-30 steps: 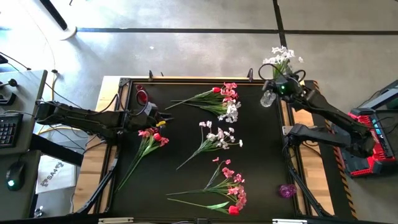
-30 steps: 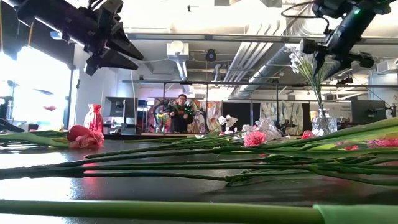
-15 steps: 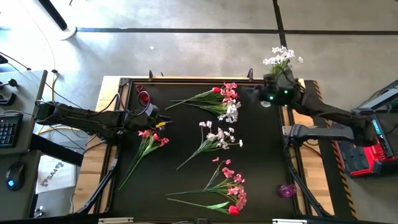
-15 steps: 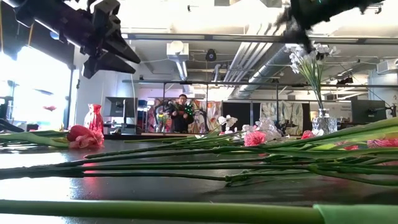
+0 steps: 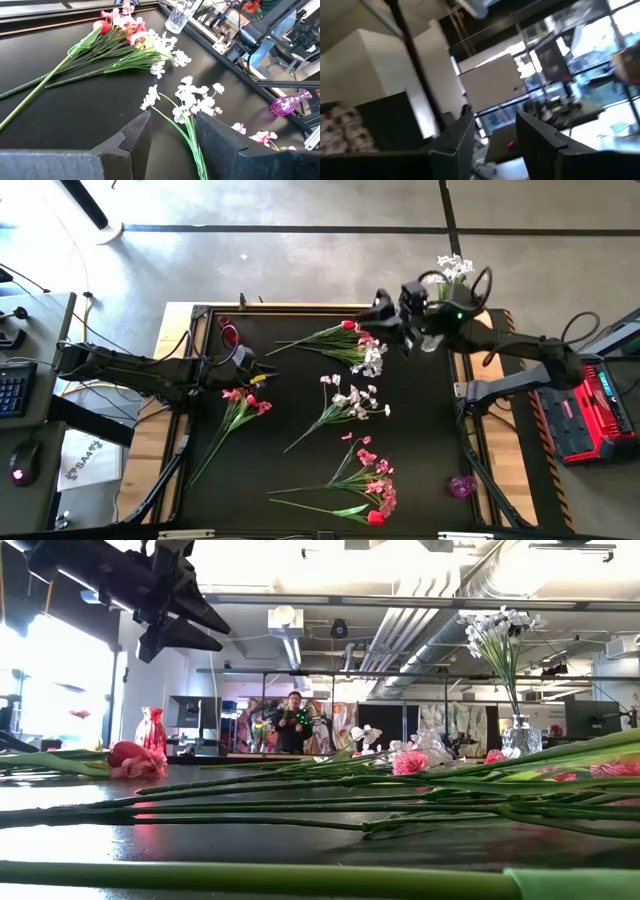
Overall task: Sort flowers into vase by color
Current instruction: Put the bottom white flowers into the transparent flower vase
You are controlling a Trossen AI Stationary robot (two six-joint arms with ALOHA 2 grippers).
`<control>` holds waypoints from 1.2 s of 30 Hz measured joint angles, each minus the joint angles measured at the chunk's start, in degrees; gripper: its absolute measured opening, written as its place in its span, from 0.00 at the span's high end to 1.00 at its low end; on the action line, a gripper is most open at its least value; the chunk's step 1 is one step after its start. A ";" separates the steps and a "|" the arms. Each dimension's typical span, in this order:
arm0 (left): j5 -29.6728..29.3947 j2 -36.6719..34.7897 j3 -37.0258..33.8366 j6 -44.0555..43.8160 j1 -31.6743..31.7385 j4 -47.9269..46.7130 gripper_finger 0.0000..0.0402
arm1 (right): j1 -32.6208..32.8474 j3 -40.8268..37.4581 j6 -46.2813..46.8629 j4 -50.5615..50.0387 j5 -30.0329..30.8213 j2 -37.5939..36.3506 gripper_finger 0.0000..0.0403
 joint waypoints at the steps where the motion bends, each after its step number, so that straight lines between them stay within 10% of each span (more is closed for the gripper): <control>1: 0.00 0.00 0.00 -0.08 0.00 0.06 0.65 | -0.27 1.98 -1.15 -1.67 0.35 0.53 0.67; 10: 0.54 -0.35 0.02 -6.99 -2.18 -8.11 0.65 | -1.19 4.54 -6.26 -26.87 10.38 4.68 0.67; 22: 4.90 0.89 0.02 -24.31 -10.93 -25.10 0.65 | -0.12 -9.15 7.33 -28.78 20.26 7.58 0.67; 36: 10.78 12.24 0.00 -33.50 -16.05 -23.82 0.65 | 2.07 -18.35 12.35 -31.33 21.85 7.58 0.67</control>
